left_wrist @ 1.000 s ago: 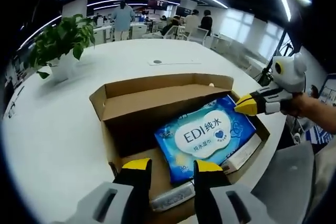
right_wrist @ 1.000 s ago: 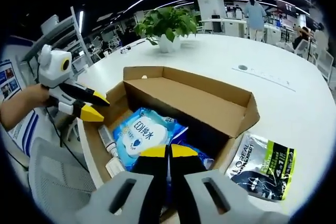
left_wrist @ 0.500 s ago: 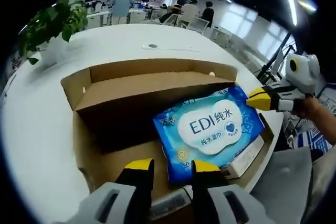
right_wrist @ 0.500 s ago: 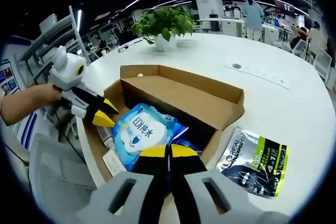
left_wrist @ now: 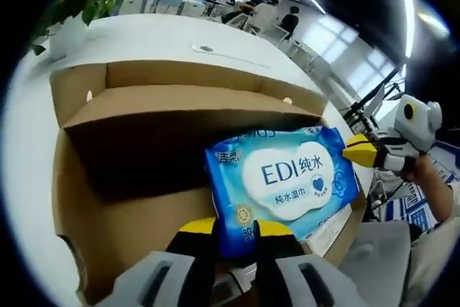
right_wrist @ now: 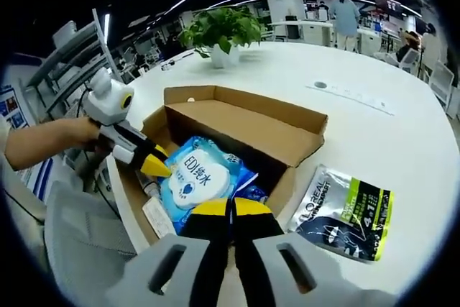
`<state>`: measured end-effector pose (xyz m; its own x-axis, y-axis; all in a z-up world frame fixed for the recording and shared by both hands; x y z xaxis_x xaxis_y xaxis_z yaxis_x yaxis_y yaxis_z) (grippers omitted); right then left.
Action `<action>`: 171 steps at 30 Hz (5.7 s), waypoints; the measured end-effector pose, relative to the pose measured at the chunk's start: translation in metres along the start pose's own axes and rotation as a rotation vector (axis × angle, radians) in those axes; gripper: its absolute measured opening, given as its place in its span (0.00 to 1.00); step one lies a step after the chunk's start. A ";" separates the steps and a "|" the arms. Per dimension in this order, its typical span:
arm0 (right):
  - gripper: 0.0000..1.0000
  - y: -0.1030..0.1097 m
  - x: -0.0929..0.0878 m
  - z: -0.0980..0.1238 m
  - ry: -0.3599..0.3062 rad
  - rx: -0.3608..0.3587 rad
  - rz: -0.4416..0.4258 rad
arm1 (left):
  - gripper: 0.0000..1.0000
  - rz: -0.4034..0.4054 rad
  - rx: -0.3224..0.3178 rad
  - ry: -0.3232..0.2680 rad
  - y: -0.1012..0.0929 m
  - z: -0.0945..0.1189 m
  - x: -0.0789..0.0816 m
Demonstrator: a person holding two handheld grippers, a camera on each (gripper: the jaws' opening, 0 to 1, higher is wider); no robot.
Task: Operate the shoe box by opening the lid, removing the specified soft item, and placing it in the target area until the item is outside and the box remains undamaged.
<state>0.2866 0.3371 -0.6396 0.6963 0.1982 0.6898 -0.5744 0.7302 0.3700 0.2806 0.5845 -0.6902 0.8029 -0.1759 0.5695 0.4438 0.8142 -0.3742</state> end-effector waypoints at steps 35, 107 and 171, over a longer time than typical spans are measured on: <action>0.00 0.014 -0.006 -0.001 -0.004 0.026 -0.078 | 0.00 0.003 0.010 -0.070 -0.013 0.027 0.011; 0.00 -0.098 -0.011 0.134 -0.072 -0.188 -0.189 | 0.00 -0.231 -0.131 -0.080 -0.161 -0.034 0.099; 0.00 -0.198 -0.029 0.039 0.003 -0.352 -0.173 | 0.00 -0.421 0.070 0.025 -0.164 -0.117 0.121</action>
<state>0.3638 0.1613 -0.7084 0.7713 0.0540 0.6341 -0.2661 0.9325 0.2443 0.3512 0.3646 -0.6460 0.5674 -0.5133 0.6439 0.7072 0.7043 -0.0617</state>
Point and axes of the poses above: the point that each gripper's makers call its tool centre point, and the gripper's own axes: z roughly backward along the fingers, y roughly to its left, x roughly out of its top, the point moved 9 cm from there along z, roughly backward along the fingers, and after that the axes turned 7 degrees about -z, right-handed, at the moved point
